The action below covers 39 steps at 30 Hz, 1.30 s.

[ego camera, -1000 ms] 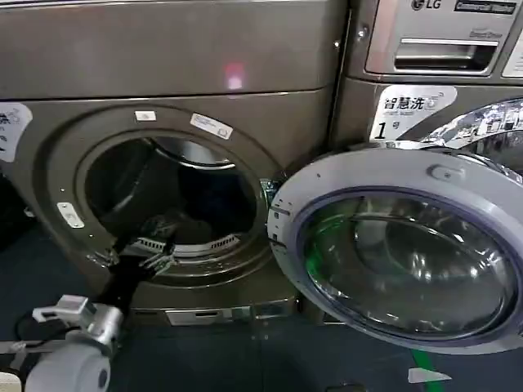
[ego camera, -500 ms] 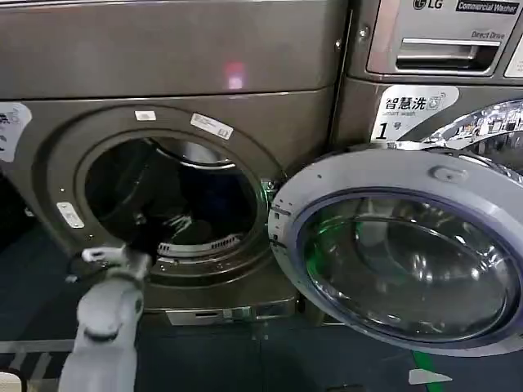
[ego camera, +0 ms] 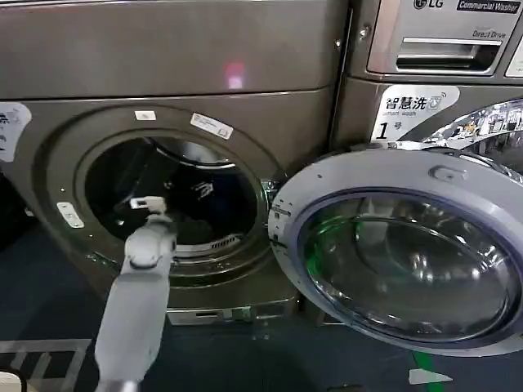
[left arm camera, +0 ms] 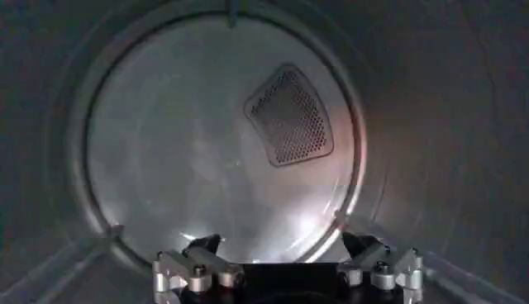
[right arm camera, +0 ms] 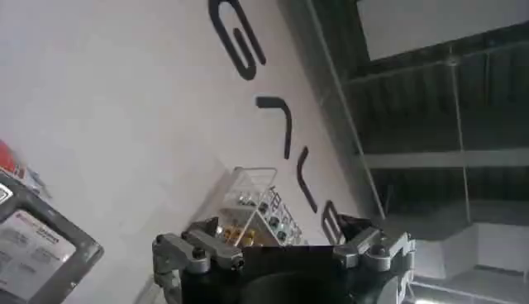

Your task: Grasp the clothes from the dryer.

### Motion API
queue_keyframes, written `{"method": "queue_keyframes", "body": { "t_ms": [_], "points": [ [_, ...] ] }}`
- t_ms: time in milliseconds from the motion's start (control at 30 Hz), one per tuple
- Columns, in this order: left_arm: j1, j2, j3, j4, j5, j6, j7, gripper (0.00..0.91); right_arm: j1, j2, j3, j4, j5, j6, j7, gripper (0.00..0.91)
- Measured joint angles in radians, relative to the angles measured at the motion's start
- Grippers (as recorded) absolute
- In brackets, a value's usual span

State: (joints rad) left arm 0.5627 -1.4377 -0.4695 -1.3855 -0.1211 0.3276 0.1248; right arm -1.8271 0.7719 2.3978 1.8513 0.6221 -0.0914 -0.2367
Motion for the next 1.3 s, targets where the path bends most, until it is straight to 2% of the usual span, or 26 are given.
{"method": "queue_keyframes", "body": {
  "t_ms": [200,433,667,800,1033,1300],
  "points": [
    [-0.116,-0.001,0.038,0.162,0.036,0.006,-0.004,0.907,0.000,-0.019,0.008,-0.017,-0.003,0.000,0.002,0.907],
    [-0.228,0.019,0.096,0.326,0.098,0.070,0.028,0.907,0.012,-0.036,0.005,-0.039,-0.006,0.000,0.001,0.907],
    [-0.343,0.045,0.183,0.465,0.170,0.139,0.148,0.907,0.024,-0.048,-0.007,-0.051,-0.008,0.002,0.000,0.907],
    [-0.408,0.063,0.238,0.543,0.206,0.148,0.238,0.907,0.028,-0.048,-0.013,-0.055,-0.009,0.004,-0.001,0.907],
    [-0.508,0.104,0.378,0.671,0.307,0.091,0.447,0.907,0.033,-0.050,-0.016,-0.062,-0.011,0.008,-0.002,0.907],
    [-0.600,0.135,0.535,0.780,0.386,-0.057,0.663,0.907,0.041,-0.054,-0.028,-0.066,-0.024,0.013,-0.003,0.907]
  ]
}}
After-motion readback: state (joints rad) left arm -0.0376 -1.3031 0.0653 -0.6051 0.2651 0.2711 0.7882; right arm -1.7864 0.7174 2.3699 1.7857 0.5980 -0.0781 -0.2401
